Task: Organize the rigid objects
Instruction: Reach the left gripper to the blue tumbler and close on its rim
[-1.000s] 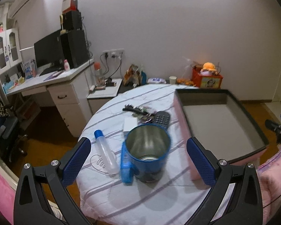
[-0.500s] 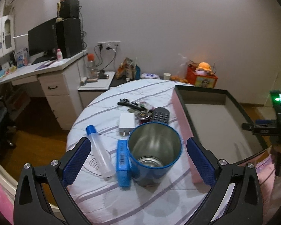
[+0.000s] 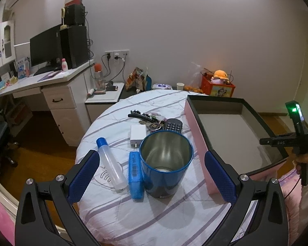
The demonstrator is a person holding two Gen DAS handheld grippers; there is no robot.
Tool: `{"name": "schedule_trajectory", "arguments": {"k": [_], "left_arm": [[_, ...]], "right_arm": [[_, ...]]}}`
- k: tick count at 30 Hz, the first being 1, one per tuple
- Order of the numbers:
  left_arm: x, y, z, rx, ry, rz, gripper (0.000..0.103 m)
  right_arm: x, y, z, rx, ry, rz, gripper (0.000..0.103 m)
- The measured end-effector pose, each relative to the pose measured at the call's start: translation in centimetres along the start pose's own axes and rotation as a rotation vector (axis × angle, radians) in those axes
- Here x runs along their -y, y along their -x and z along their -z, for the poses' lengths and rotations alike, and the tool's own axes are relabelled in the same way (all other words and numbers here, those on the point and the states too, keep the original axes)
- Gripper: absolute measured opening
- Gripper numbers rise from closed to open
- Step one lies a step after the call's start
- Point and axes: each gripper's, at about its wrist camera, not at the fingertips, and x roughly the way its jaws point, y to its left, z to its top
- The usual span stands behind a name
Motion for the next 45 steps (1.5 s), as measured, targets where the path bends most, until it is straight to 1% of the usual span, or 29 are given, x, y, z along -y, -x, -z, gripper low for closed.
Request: {"name": "schedule_trajectory", "arguments": {"k": [1, 3, 7, 9, 11, 19, 22, 27, 34, 42, 44, 45], "left_arm": [[0.0, 0.0, 0.1, -0.003, 0.002, -0.001, 0.103], [0.0, 0.0, 0.5, -0.01, 0.007, -0.005, 0.103], [0.5, 0.0, 1.1, -0.013, -0.004, -0.029, 0.103], [1.0, -0.2, 1.5, -0.017, -0.02, -0.046, 0.103], [1.2, -0.4, 2.0, -0.022, -0.028, -0.051, 0.103], [1.6, -2.4, 2.5, -0.038, -0.016, -0.144, 0.103], [1.7, -3.1, 2.4, -0.038, -0.001, -0.14, 0.103], [1.8, -5.0, 2.3, -0.068, 0.027, -0.129, 0.103], [2.3, -6.3, 2.3, -0.083, 0.032, -0.122, 0.103], [1.6, -6.7, 2.1, -0.056, 0.065, -0.106, 0.103], [1.6, -6.8, 2.0, -0.051, 0.066, -0.098, 0.101], [1.6, -6.8, 2.0, -0.051, 0.064, -0.095, 0.096]], "right_arm": [[0.0, 0.2, 0.0, 0.001, 0.003, 0.005, 0.03], [-0.2, 0.4, 0.2, -0.005, 0.017, 0.026, 0.024], [-0.4, 0.7, 0.5, -0.006, 0.033, 0.051, 0.02], [-0.4, 0.7, 0.6, -0.004, 0.033, 0.066, 0.014], [-0.3, 0.7, 0.6, 0.0, 0.025, 0.068, 0.012], [-0.5, 0.6, 1.2, 0.016, -0.001, 0.082, 0.012], [-0.7, 0.7, 1.5, 0.021, 0.002, 0.092, 0.012], [-0.7, 0.7, 1.5, 0.022, -0.006, 0.087, 0.012], [-0.7, 0.8, 1.4, 0.021, -0.01, 0.075, 0.012], [-0.6, 0.8, 1.3, 0.019, -0.011, 0.067, 0.012], [-0.6, 0.8, 1.3, 0.018, -0.011, 0.067, 0.012], [-0.7, 0.8, 1.3, 0.017, -0.009, 0.068, 0.012]]}}
